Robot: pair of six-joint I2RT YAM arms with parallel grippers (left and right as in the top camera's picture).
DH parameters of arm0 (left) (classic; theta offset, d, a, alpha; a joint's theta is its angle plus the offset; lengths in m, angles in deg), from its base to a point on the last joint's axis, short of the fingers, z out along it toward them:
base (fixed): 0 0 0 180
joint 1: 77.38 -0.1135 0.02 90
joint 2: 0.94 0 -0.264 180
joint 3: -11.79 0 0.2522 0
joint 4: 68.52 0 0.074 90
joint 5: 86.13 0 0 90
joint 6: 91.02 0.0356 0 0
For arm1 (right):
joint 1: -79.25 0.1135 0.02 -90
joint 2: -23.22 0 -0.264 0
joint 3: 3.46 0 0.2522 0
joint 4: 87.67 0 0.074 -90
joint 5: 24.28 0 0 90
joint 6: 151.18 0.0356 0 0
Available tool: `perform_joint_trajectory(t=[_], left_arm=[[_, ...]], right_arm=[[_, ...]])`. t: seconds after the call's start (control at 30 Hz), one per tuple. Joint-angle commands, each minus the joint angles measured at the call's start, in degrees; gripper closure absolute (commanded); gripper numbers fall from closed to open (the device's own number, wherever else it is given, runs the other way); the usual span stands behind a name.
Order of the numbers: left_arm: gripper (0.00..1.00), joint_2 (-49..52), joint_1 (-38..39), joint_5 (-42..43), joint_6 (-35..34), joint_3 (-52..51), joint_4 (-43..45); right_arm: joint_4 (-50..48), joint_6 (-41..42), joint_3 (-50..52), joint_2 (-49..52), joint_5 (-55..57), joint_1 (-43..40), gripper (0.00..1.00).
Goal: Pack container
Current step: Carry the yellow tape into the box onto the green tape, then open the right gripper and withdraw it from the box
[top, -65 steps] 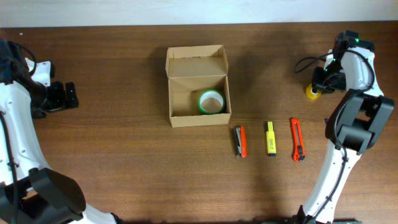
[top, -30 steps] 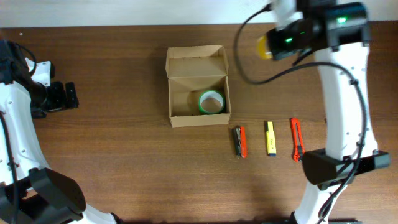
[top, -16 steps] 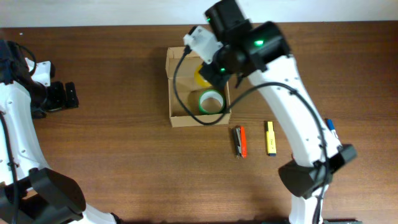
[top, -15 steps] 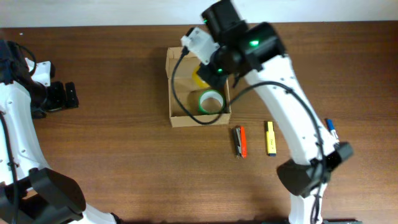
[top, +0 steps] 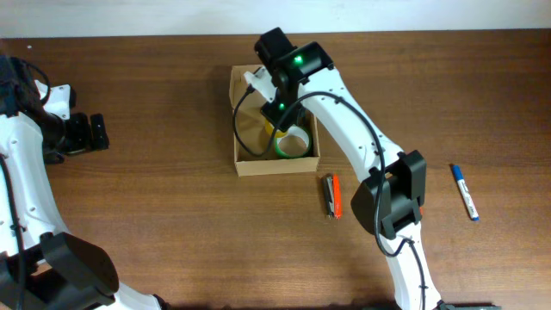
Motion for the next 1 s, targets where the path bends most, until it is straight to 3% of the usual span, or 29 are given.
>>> perform_joint_trajectory(t=[0.0,0.33,0.97], left_arm=[[0.00,-0.6,-0.2,0.8,1.0,0.0,0.1],[0.00,-0.6,-0.2,0.8,0.9,0.0,0.1],[0.00,-0.6,-0.2,0.8,1.0,0.0,0.1]], right_arm=[[0.0,1.4,0.7,0.1,0.3,-2.8,0.96],[-0.7,1.1,8.3,0.1,-2.9,-4.7,0.97],[-2.5,1.1,11.1,0.2,-4.2,-3.7,0.96]])
